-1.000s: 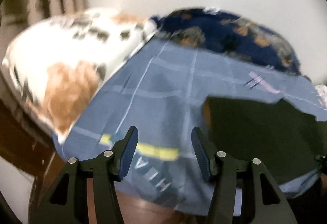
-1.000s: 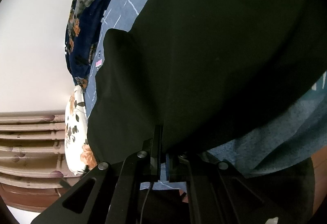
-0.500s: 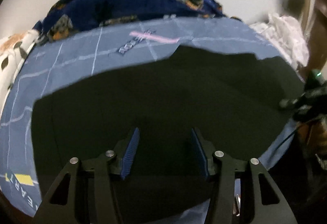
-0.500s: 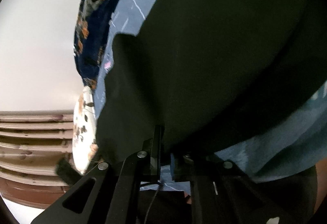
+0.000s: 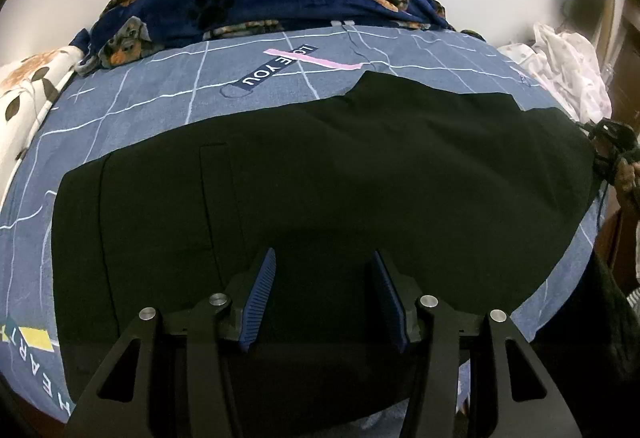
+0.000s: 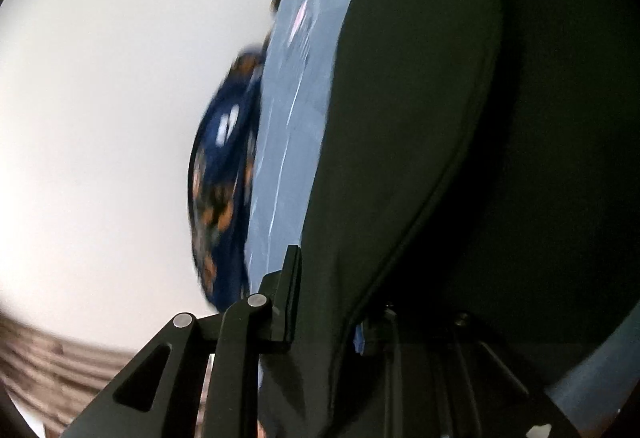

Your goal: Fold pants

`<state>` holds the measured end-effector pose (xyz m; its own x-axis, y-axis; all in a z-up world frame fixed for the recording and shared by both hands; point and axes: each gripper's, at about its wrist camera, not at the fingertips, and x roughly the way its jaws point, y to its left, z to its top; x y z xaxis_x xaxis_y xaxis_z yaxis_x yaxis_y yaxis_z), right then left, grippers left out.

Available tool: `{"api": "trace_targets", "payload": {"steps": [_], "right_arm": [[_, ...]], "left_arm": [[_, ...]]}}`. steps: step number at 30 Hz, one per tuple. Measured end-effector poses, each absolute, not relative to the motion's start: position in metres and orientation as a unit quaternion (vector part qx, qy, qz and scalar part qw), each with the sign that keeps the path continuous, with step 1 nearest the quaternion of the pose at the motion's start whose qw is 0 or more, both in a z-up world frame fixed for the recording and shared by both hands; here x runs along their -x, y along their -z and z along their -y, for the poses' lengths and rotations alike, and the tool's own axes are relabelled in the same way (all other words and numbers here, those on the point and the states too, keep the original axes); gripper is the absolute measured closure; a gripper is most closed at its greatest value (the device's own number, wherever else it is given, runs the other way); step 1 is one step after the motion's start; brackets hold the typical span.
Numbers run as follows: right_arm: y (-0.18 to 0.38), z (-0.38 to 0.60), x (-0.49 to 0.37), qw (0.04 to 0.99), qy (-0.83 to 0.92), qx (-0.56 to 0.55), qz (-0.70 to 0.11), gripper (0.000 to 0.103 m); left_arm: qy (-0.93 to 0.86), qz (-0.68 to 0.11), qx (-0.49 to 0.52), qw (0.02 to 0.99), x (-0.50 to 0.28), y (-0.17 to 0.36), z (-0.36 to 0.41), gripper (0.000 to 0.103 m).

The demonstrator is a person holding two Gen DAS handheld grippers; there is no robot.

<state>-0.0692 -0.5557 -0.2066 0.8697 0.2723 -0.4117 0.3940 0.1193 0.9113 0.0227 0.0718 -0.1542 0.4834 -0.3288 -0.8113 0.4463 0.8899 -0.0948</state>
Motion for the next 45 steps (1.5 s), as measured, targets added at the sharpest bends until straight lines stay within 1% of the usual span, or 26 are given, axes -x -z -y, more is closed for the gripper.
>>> {"api": "trace_targets", "payload": {"steps": [1, 3, 6, 10, 13, 15, 19, 20, 26, 32, 37, 38, 39, 40, 42, 43, 44, 45], "right_arm": [[0.210, 0.570, 0.071, 0.698, 0.051, -0.673, -0.241, 0.082], [0.209, 0.585, 0.072, 0.701, 0.068, -0.666, -0.244, 0.095], [0.202, 0.593, 0.071, 0.716, 0.092, -0.638, -0.268, 0.099], [0.179, 0.598, 0.086, 0.749, 0.111, -0.596, -0.269, 0.099], [0.176, 0.607, 0.107, 0.751, 0.121, -0.596, -0.259, 0.099], [0.180, 0.610, 0.123, 0.745, 0.127, -0.603, -0.255, 0.099], [0.208, 0.616, 0.147, 0.721, 0.128, -0.631, -0.256, 0.099], [0.212, 0.617, 0.150, 0.717, 0.123, -0.639, -0.249, 0.101], [0.221, 0.629, 0.160, 0.701, 0.109, -0.668, -0.225, 0.101], [0.222, 0.634, 0.169, 0.695, 0.098, -0.678, -0.217, 0.097], [0.227, 0.639, 0.169, 0.683, 0.089, -0.691, -0.220, 0.098], [0.226, 0.640, 0.168, 0.681, 0.087, -0.693, -0.223, 0.097], [0.225, 0.642, 0.170, 0.679, 0.085, -0.696, -0.218, 0.094], [0.221, 0.647, 0.179, 0.682, 0.097, -0.697, -0.197, 0.092], [0.214, 0.659, 0.202, 0.685, 0.120, -0.702, -0.153, 0.076], [0.212, 0.665, 0.213, 0.683, 0.134, -0.705, -0.139, 0.072], [0.210, 0.669, 0.220, 0.683, 0.145, -0.702, -0.138, 0.065], [0.206, 0.673, 0.226, 0.688, 0.157, -0.694, -0.142, 0.065]], "left_arm": [[0.226, -0.455, -0.065, 0.859, -0.023, 0.154, -0.072, 0.051], [0.224, -0.456, -0.065, 0.859, -0.023, 0.156, -0.071, 0.051], [0.224, -0.455, -0.067, 0.859, -0.024, 0.156, -0.071, 0.051], [0.229, -0.457, -0.066, 0.857, -0.024, 0.154, -0.071, 0.051], [0.236, -0.458, -0.059, 0.855, -0.025, 0.154, -0.072, 0.051], [0.238, -0.457, -0.058, 0.855, -0.024, 0.154, -0.071, 0.051], [0.244, -0.455, -0.055, 0.855, -0.023, 0.155, -0.072, 0.051], [0.245, -0.454, -0.055, 0.855, -0.023, 0.155, -0.073, 0.051], [0.245, -0.454, -0.060, 0.855, -0.022, 0.155, -0.072, 0.051], [0.245, -0.453, -0.062, 0.855, -0.022, 0.155, -0.072, 0.051], [0.244, -0.453, -0.061, 0.855, -0.022, 0.154, -0.071, 0.051], [0.244, -0.453, -0.061, 0.855, -0.022, 0.154, -0.071, 0.051], [0.244, -0.453, -0.062, 0.855, -0.022, 0.154, -0.071, 0.051], [0.245, -0.453, -0.061, 0.855, -0.023, 0.154, -0.071, 0.051], [0.245, -0.452, -0.061, 0.855, -0.023, 0.154, -0.071, 0.051], [0.245, -0.452, -0.061, 0.855, -0.023, 0.154, -0.071, 0.051], [0.245, -0.452, -0.061, 0.855, -0.023, 0.154, -0.071, 0.051], [0.245, -0.452, -0.060, 0.855, -0.023, 0.154, -0.071, 0.051]]}}
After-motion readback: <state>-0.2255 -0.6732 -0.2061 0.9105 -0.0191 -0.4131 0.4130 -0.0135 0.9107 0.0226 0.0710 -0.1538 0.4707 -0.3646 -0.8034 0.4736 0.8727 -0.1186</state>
